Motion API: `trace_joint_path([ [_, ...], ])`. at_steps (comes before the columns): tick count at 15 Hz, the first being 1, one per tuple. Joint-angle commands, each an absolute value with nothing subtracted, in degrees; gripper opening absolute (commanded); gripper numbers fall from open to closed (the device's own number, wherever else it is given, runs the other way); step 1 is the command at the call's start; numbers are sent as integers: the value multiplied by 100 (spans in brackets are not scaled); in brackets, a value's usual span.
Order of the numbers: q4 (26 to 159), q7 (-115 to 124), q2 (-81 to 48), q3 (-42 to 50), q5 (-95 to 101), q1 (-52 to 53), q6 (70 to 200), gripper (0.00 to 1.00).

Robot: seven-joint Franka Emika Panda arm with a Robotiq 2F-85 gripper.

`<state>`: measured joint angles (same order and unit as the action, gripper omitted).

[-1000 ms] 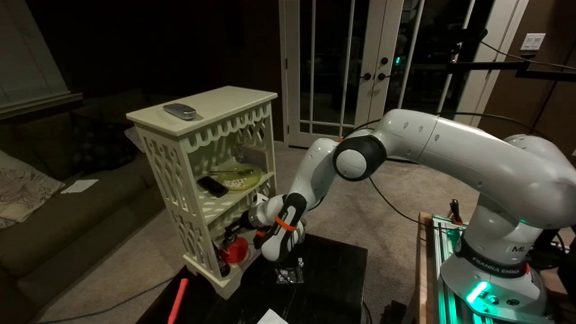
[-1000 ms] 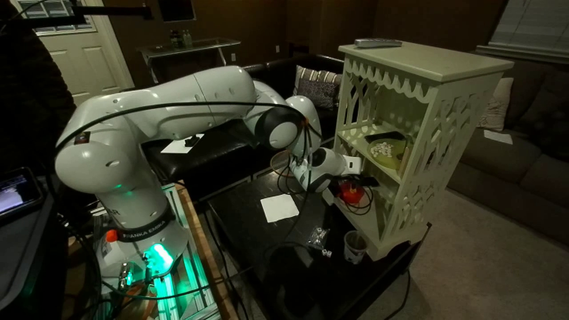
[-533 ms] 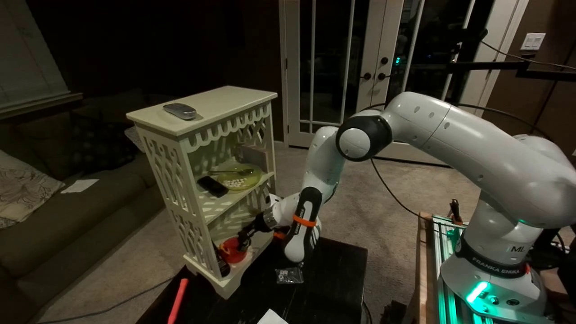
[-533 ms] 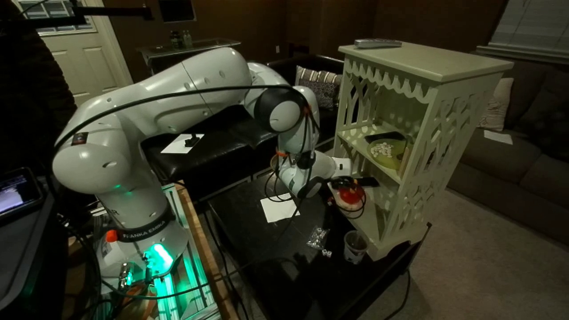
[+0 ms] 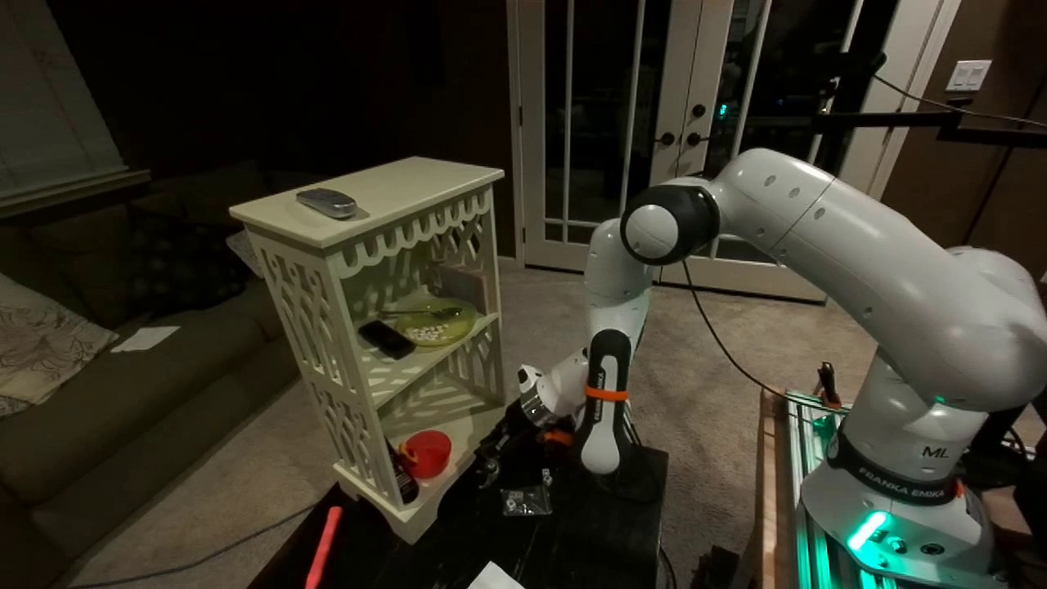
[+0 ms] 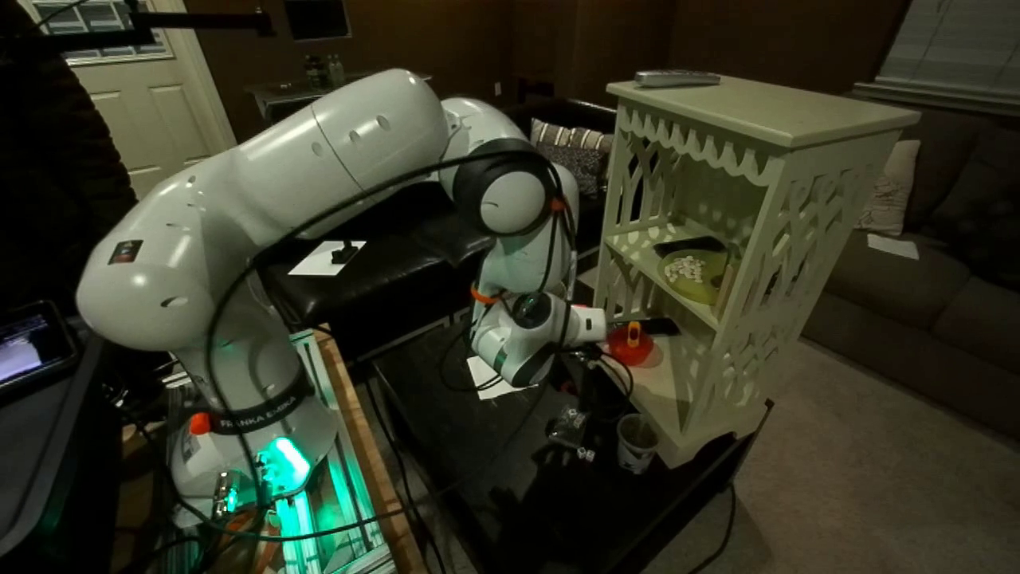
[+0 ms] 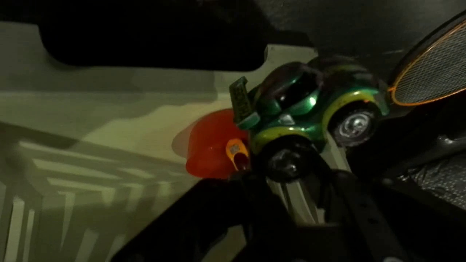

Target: Remove the toy car from the bowl

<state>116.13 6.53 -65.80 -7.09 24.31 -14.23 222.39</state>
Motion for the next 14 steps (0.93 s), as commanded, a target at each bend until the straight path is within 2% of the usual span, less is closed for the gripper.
trace_joint_path([
  [1,11220,1179,-6989,-1296,3181,-2091,21567,8],
  [2,11121,1307,-7105,-1539,3404,-2341,21288,8],
  [3,11488,904,-6796,-1213,2862,-1950,21604,32],
  [6,11293,986,-7018,-1528,3080,-2298,21348,32],
  [7,11271,992,-7040,-1534,3088,-2315,21348,8],
  [14,10959,750,-7302,-1297,1725,-1523,20128,8],
])
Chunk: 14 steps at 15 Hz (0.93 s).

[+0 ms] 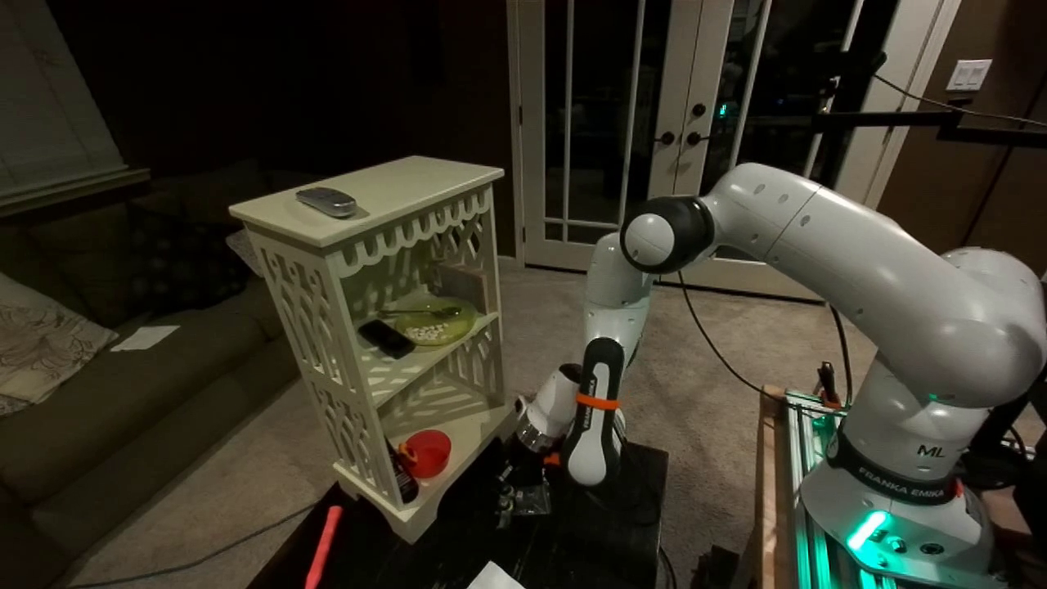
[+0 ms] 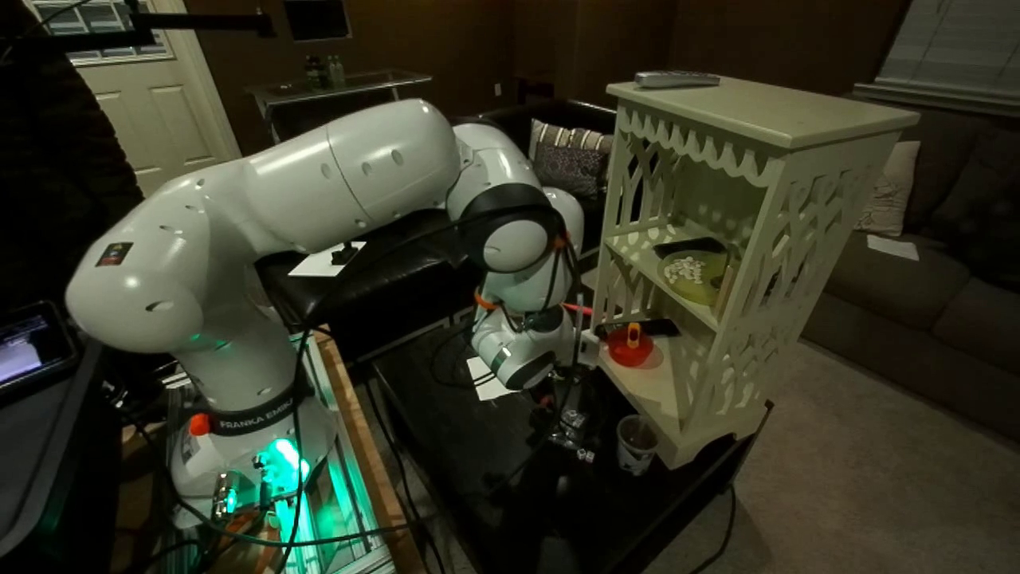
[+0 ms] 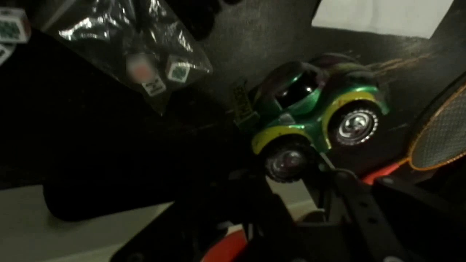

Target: Remove the toy car from the bowl

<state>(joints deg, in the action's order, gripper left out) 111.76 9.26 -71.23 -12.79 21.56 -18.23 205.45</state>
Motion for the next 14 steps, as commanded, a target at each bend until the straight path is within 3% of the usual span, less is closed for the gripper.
trace_joint_path([
  [1,10880,674,-7387,-1369,1699,-1486,19991,8],
  [5,10344,441,-7725,-1526,1595,-1319,19461,8],
  [13,9246,217,-8172,-965,858,-493,18788,8],
  [14,9166,223,-8196,-879,790,-380,18680,15],
])
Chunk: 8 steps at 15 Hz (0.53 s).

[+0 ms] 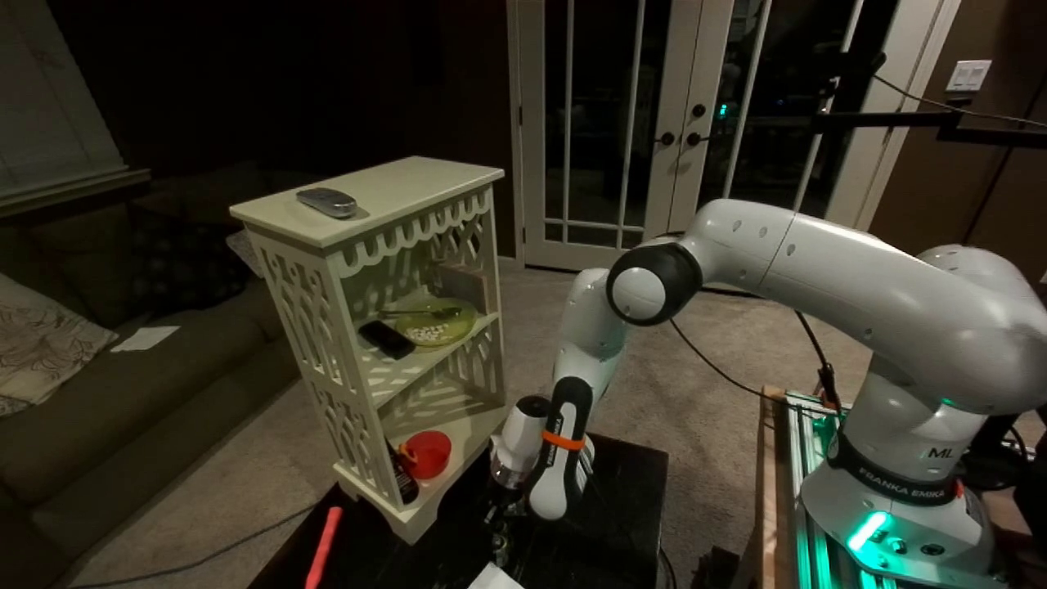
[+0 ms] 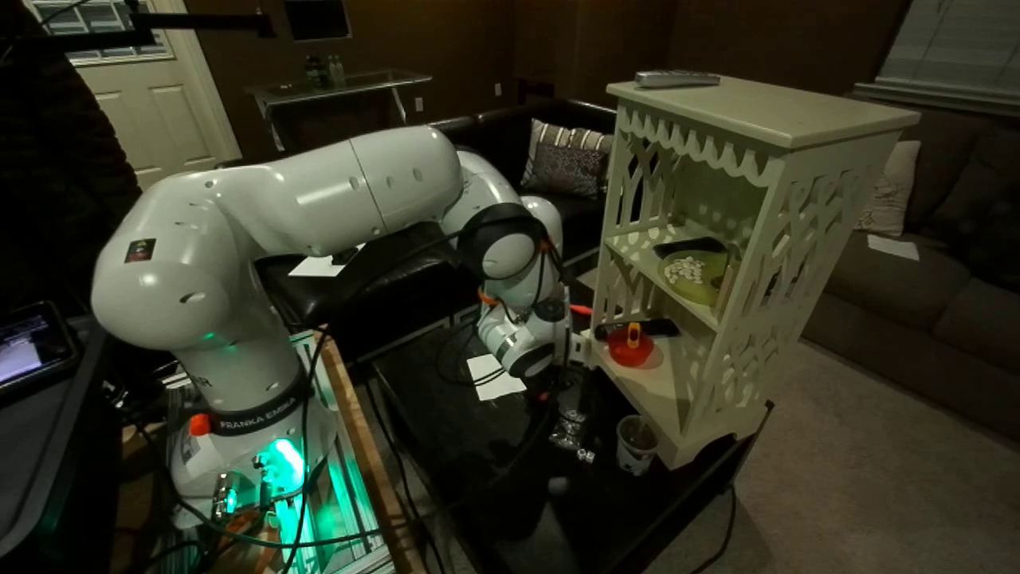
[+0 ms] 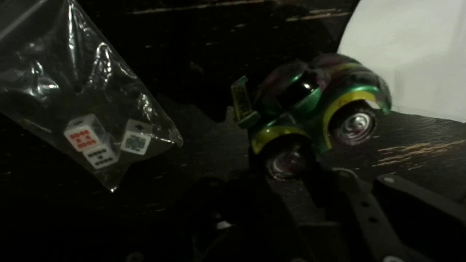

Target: Remove the toy car from the bowl

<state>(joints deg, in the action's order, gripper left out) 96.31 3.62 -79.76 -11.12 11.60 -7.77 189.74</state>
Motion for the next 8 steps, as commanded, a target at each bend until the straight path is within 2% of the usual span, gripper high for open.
trace_joint_path([
  [1,9164,224,-8142,-886,752,-338,18573,57],
  [2,9236,175,-8068,-967,763,-392,18501,58],
  [5,9878,114,-7593,-988,795,-464,18618,77],
  [8,10740,-155,-7114,-1070,1039,-715,19427,99],
])
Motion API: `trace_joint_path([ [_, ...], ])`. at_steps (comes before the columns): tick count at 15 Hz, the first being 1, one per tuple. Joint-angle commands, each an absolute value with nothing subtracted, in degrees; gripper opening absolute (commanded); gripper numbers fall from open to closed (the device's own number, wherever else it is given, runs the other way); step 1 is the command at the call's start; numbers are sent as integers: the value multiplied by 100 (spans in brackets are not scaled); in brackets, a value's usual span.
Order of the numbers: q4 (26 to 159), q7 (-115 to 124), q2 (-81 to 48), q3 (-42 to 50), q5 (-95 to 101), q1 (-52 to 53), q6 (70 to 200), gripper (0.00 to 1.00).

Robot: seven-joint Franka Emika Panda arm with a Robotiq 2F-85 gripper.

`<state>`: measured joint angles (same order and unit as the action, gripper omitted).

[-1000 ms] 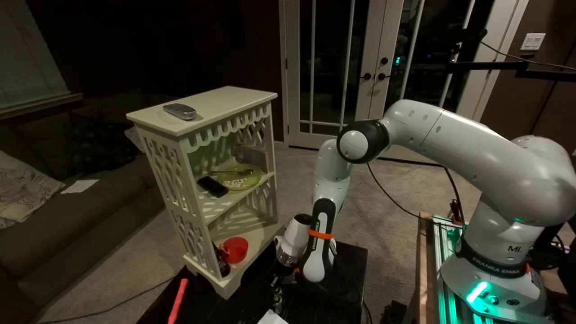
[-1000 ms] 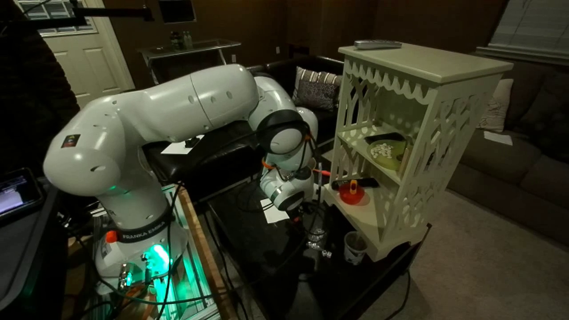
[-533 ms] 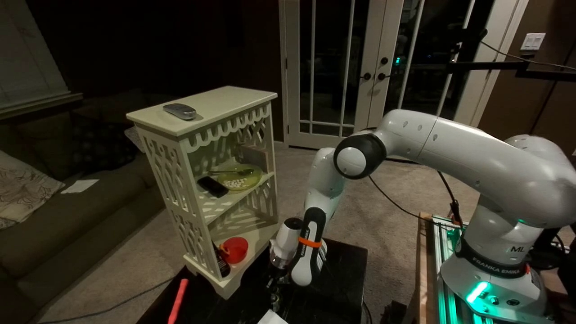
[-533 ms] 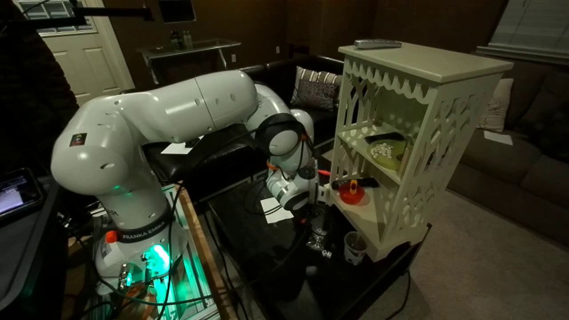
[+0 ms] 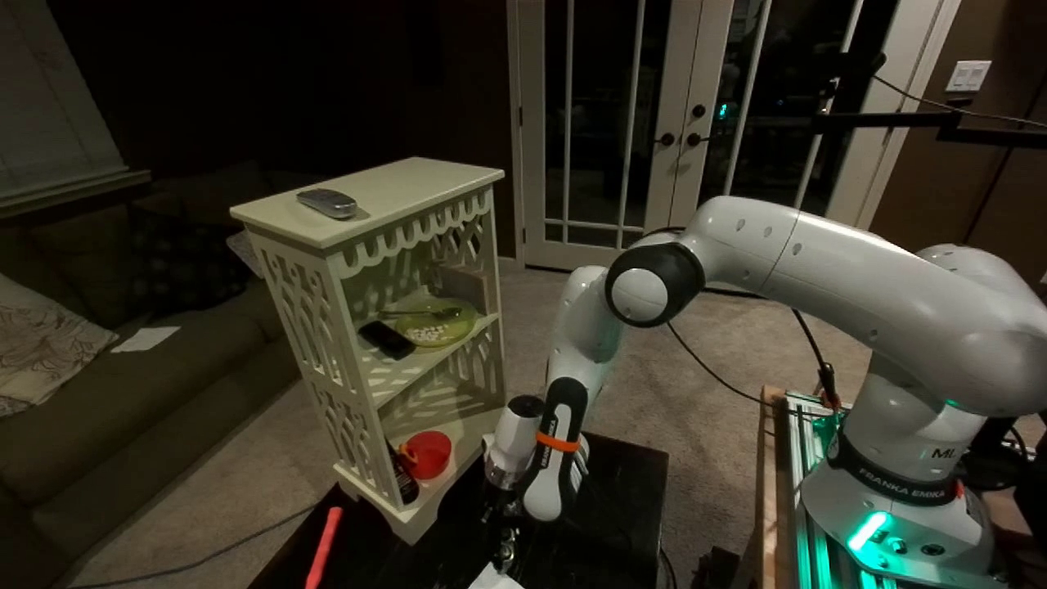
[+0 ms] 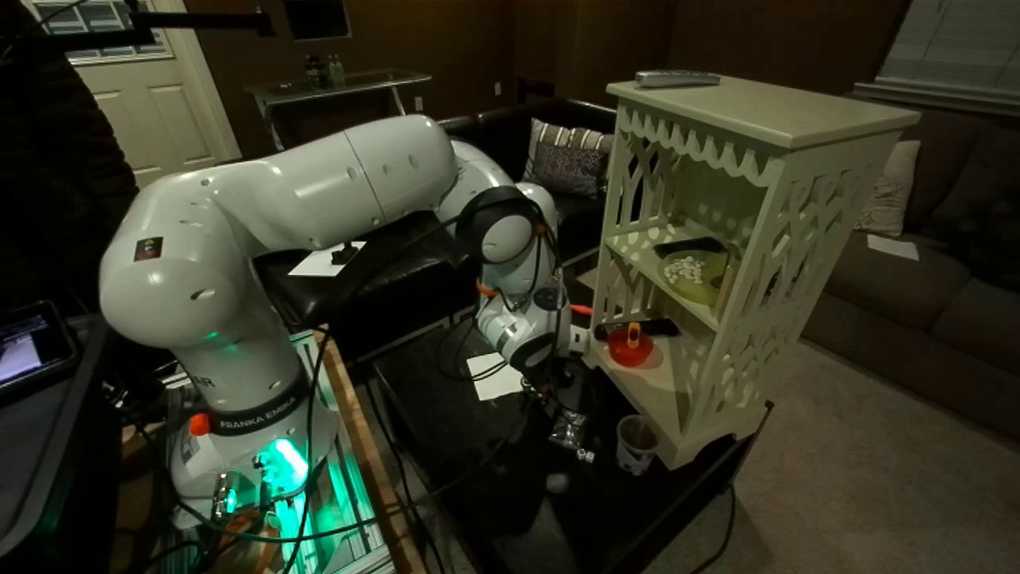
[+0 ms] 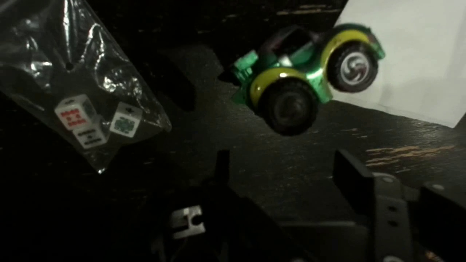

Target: Remove the toy car from the bowl

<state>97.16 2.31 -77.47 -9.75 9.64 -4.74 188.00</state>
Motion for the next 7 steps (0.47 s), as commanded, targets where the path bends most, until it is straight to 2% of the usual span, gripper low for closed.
trace_joint_path([
  [1,11041,-348,-6991,-1194,1258,-898,19817,100],
  [6,12374,-625,-6463,-1340,2422,-1379,21398,100],
  [7,11670,-401,-6837,-1215,2093,-1097,21066,100],
])
